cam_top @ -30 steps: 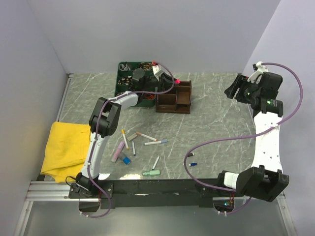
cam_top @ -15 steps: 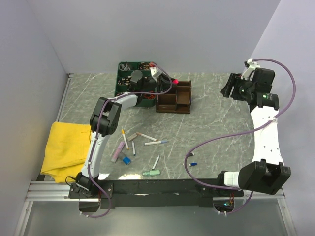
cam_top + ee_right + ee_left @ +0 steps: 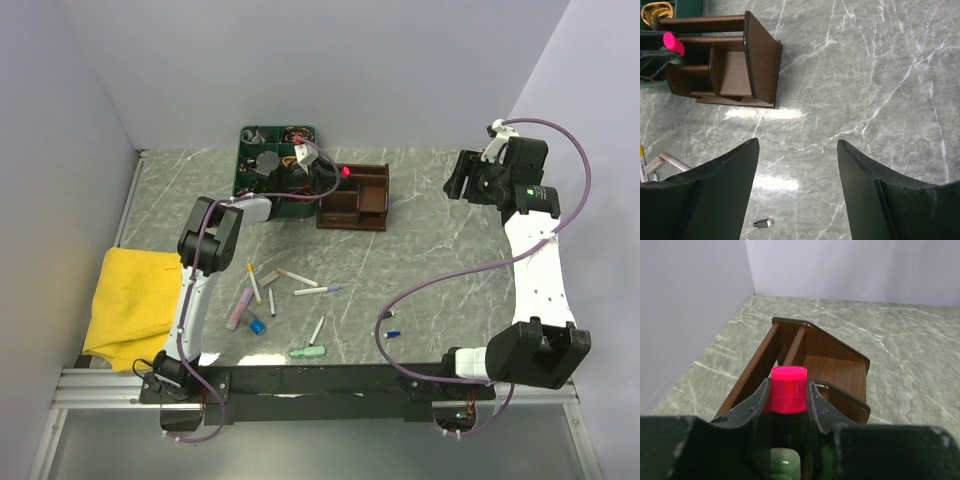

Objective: Sort the stationery into containers
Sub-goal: Place the pen in the storage box.

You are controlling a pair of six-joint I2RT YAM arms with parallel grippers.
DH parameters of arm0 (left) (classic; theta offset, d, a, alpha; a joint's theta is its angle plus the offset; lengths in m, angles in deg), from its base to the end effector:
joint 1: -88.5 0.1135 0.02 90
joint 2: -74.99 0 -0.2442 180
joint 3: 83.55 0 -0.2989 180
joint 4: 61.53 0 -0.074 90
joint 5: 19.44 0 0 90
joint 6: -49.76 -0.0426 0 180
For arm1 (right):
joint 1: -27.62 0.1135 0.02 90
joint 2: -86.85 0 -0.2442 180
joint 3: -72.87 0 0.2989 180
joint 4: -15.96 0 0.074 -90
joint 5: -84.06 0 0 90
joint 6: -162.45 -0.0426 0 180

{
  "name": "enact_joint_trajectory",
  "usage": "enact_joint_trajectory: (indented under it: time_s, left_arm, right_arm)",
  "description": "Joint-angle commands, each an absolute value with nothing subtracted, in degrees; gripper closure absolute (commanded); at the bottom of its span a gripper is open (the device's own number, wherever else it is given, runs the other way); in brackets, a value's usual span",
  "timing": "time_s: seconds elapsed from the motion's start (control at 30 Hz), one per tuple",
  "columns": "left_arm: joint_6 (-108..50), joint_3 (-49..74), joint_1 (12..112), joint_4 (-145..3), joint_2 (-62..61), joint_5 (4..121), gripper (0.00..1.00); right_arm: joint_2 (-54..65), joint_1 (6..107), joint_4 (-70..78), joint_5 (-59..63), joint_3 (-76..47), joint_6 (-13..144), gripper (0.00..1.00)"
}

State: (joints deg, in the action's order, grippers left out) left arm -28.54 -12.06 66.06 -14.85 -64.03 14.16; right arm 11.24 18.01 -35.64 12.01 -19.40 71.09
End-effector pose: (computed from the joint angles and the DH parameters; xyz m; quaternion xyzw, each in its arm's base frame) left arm 0.5000 -0.2449 0.1491 0.4257 0.4917 -0.4782 0.5903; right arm 0.3370 -0.0437 0.3701 0.0119 0.8788 0.1051 0.4653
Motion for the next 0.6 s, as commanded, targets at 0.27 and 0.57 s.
enact_joint_trajectory:
  time_s: [0.27, 0.57]
  left_arm:
    - [-28.6, -7.9, 67.9, -11.5, -56.2, 12.4, 0.55]
    - [-30.6, -0.2, 67.7, -21.7, -39.8, 12.4, 0.50]
  right_arm:
    - [10.6, 19.6, -34.3, 11.9, -22.0, 71.9, 0.28]
    - [9.8, 19.6, -31.7, 16.5, -21.6, 69.4, 0.27]
